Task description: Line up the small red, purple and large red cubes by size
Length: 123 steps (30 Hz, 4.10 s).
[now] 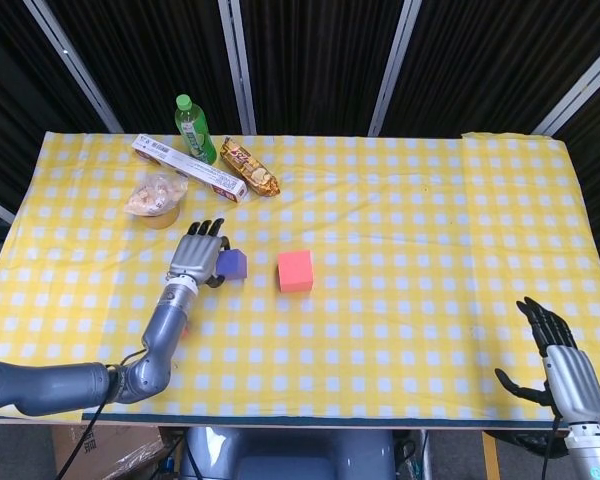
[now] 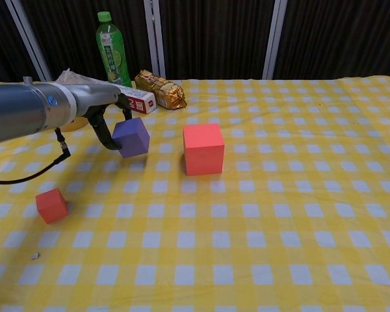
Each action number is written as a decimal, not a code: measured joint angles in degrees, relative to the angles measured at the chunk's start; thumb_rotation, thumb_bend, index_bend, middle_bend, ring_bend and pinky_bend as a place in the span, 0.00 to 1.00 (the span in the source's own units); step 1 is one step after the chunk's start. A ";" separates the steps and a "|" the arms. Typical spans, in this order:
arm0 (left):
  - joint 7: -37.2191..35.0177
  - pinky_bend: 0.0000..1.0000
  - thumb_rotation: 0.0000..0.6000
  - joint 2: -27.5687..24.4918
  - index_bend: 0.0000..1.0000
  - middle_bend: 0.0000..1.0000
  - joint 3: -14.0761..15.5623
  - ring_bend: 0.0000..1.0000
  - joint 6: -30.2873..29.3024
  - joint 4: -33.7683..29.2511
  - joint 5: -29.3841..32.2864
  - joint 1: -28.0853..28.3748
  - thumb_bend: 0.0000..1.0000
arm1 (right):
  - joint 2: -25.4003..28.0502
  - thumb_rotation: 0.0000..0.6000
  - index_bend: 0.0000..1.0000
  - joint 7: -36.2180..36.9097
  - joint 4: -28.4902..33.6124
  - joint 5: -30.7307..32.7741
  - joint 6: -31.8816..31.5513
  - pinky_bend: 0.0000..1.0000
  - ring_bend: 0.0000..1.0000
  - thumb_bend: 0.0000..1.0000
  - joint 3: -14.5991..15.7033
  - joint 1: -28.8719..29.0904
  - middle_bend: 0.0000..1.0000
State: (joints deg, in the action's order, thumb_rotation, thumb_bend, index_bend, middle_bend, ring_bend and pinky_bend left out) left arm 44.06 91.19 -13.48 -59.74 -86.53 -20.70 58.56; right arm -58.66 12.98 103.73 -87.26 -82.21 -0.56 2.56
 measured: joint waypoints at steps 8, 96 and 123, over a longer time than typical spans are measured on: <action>4.39 0.03 1.00 5.39 0.47 0.00 -1.54 0.00 -6.65 -0.49 4.94 2.14 0.39 | 0.01 1.00 0.00 0.73 -0.17 -0.33 -0.27 0.00 0.00 0.31 0.04 -0.10 0.00; 8.99 0.00 1.00 -2.49 0.12 0.00 0.97 0.00 -0.03 -10.35 11.32 1.99 0.55 | 0.15 1.00 0.00 1.77 -0.15 -0.97 -0.90 0.00 0.00 0.31 0.05 -0.21 0.00; 6.33 0.00 1.00 -1.88 0.15 0.00 2.65 0.00 -0.57 -12.56 11.66 4.63 0.54 | 0.30 1.00 0.00 2.02 -0.30 -1.28 -1.11 0.00 0.00 0.31 0.14 -0.27 0.00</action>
State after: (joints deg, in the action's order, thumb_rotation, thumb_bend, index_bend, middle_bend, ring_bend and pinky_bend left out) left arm 50.39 89.31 -10.83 -60.31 -99.09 -9.04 63.19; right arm -58.36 15.00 103.43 -88.54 -83.32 -0.42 2.29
